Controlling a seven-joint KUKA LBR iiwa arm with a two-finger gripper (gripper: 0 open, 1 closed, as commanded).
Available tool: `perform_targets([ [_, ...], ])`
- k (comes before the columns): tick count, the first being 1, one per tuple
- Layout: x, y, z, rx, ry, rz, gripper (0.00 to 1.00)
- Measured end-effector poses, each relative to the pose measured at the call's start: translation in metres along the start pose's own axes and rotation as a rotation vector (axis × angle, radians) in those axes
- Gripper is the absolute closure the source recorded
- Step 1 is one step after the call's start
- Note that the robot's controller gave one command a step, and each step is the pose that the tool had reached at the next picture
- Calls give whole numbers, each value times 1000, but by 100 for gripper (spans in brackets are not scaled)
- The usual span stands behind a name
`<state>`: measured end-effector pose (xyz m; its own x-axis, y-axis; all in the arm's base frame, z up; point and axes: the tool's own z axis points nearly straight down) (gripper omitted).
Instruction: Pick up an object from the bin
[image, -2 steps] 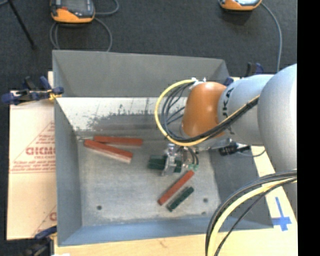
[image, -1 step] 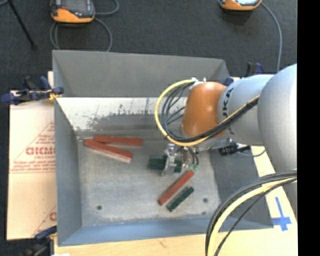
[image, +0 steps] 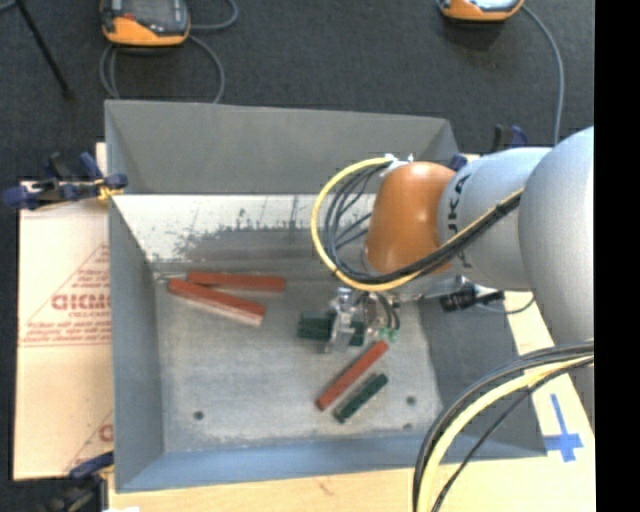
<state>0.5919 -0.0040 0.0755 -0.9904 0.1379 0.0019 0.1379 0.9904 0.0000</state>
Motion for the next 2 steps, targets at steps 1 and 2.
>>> perform_targets([
  [1,2,0,-22,1,6,0,100],
  [2,-1,0,-44,-1,-2,-1,100],
])
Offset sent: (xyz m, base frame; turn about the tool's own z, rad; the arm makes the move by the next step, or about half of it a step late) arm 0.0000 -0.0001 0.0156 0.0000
